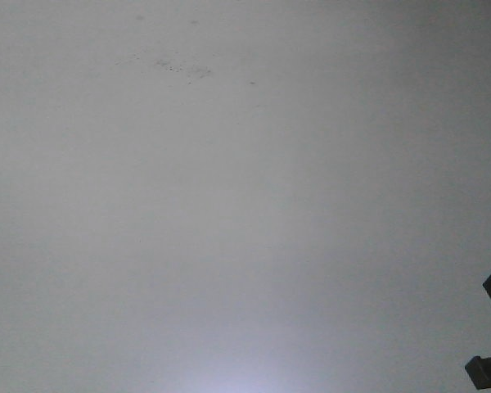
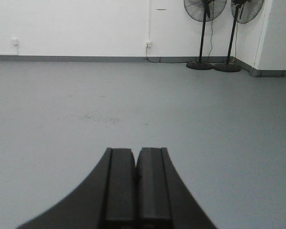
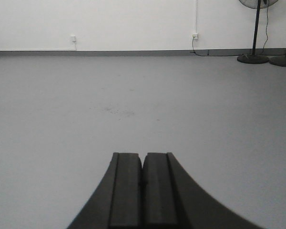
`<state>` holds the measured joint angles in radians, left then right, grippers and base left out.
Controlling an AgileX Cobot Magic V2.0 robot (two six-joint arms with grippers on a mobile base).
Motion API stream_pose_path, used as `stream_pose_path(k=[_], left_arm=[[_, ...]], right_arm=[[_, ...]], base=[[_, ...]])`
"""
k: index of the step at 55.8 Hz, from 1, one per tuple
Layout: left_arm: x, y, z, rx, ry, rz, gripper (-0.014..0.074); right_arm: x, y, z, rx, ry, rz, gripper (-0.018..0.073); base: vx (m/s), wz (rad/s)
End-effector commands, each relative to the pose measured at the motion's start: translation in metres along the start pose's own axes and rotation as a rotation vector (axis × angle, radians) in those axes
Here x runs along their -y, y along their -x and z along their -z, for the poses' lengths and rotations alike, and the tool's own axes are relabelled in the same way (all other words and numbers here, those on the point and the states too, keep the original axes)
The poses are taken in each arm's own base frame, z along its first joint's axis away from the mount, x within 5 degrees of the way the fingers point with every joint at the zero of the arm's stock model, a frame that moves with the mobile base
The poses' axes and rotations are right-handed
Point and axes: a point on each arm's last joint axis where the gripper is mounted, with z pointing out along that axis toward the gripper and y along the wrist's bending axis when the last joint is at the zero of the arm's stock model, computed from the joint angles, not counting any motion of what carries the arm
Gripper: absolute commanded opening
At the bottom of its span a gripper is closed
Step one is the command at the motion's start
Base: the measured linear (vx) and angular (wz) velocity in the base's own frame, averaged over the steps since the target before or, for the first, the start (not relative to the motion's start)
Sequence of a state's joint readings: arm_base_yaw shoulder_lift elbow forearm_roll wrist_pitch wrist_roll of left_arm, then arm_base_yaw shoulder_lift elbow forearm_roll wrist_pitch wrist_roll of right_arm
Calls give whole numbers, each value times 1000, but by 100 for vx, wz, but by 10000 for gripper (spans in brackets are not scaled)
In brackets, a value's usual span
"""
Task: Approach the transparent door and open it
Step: 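Drive the base toward the white-framed glass sliding door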
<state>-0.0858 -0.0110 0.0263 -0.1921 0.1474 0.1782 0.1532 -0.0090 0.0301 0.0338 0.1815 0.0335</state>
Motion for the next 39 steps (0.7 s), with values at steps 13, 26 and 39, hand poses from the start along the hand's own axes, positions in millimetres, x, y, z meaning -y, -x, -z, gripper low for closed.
stream_pose_path(k=[13,26,39], left_arm=[[-1,15,3,115,10,12,0],[-1,15,3,115,10,12,0],[-1,15,3,115,10,12,0]], right_arm=[[0,7,1,94,-4,6,-6],[0,7,1,94,-4,6,-6],[0,7,1,94,-4,6,-6]], base=[[16,18],[20,9],[27,13]])
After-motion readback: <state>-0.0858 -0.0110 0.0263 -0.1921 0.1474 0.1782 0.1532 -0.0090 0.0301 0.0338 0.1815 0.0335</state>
